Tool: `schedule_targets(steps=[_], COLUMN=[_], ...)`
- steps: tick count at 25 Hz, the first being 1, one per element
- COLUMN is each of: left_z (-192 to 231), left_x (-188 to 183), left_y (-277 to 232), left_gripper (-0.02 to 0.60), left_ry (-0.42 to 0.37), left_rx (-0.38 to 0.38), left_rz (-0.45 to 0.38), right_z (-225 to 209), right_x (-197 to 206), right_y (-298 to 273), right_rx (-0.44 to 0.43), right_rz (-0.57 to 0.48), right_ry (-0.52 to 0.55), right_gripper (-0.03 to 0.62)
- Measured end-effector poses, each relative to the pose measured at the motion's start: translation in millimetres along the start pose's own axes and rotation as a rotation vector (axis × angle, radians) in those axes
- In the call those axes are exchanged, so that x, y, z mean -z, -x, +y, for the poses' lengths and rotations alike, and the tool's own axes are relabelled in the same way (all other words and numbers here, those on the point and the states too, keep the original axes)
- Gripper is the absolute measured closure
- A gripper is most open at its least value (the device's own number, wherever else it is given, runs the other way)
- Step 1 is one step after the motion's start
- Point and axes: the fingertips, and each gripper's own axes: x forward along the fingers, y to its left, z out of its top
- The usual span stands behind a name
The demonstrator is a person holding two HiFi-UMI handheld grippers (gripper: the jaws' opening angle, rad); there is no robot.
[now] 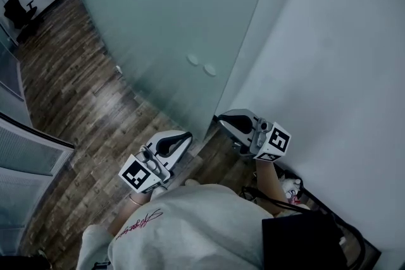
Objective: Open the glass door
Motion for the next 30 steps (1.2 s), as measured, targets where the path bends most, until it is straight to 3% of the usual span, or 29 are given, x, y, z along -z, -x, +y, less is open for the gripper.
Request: schedule_targets(steps=[6, 24, 30], left_z=[6, 4, 1], left_x=[14, 23, 18], left_y=[4, 2, 1], left_gripper=[0.563, 0.563, 0.563], left_ry=[0.02, 0.026, 0.011], left_rx=[-0.007, -0.046, -0.054], left_rz=[-0.001, -0.001, -0.011], right_z=[20, 39, 35], right_x=[23, 38, 41], right_y=[-17, -31, -28], right_rx=[-0.025, -0.114, -0.086], right_rz=[0.081, 0.108, 0.175], right_ry=[0.039, 0.066, 0.085], right_gripper=[0.576, 0.576, 0.576])
